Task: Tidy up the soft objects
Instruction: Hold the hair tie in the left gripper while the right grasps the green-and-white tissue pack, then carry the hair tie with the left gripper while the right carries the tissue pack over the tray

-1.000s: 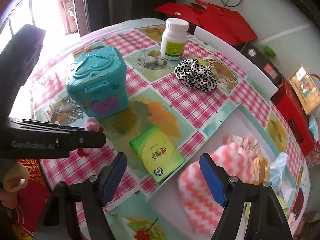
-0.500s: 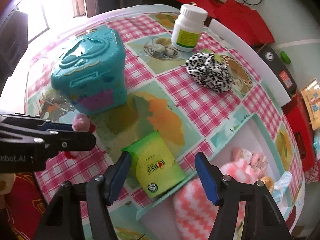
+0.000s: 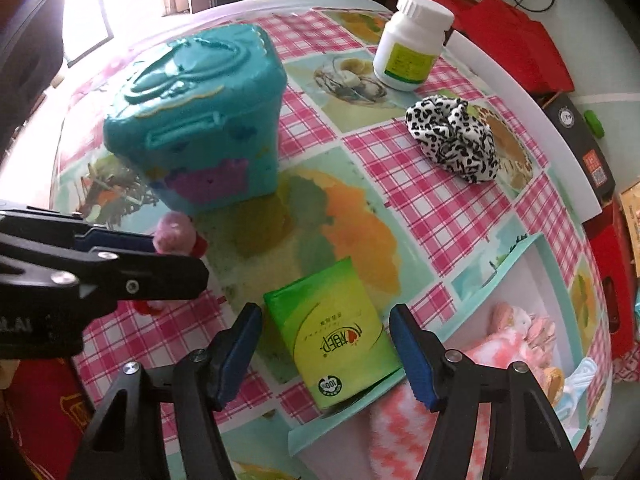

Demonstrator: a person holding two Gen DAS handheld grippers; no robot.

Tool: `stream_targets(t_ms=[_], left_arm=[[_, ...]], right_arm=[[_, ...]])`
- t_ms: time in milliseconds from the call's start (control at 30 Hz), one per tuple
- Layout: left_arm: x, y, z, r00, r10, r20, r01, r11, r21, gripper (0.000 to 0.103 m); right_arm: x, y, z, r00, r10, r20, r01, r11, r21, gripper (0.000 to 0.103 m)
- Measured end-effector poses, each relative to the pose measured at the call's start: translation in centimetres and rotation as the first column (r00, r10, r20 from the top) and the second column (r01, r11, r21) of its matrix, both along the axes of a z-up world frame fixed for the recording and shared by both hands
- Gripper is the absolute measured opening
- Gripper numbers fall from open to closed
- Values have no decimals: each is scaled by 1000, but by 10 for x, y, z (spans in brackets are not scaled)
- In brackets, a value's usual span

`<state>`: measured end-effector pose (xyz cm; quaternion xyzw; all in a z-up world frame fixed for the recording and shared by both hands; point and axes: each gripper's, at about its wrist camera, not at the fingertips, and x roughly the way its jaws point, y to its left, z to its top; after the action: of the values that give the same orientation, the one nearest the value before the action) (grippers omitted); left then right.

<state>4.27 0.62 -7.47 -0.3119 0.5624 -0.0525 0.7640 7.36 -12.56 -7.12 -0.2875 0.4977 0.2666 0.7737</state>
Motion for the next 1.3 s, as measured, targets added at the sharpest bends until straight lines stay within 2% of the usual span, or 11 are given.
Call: stream_targets(t_ms=[300, 500, 733, 1067, 1267, 1300], left_arm=[[2, 1, -2, 1000, -3, -2, 3, 1000, 3, 31], [3, 1, -3, 1000, 1, 0, -1, 1000, 5, 31], [3, 3, -3, 1000, 3, 3, -3, 1000, 5, 31], [3, 9, 4, 1000, 10, 25, -10, 1000, 4, 31], [1, 9, 9, 999, 5, 40, -6, 1000, 9, 31], [1, 8, 10, 999, 4, 40, -5, 1000, 12, 31]], right_arm=[[6, -5, -2, 997, -76, 4, 75, 996, 40, 64], [3, -12, 3, 987, -159, -26, 161, 977, 142, 63], [0, -21, 11, 968, -237, -80, 249, 933, 259, 63], [-7, -38, 15, 934, -336, -122, 358, 867, 348, 62], [-17, -47, 24, 918, -382, -109, 393, 836, 383, 58], [-18, -49, 26, 916, -385, -109, 396, 831, 392, 54]])
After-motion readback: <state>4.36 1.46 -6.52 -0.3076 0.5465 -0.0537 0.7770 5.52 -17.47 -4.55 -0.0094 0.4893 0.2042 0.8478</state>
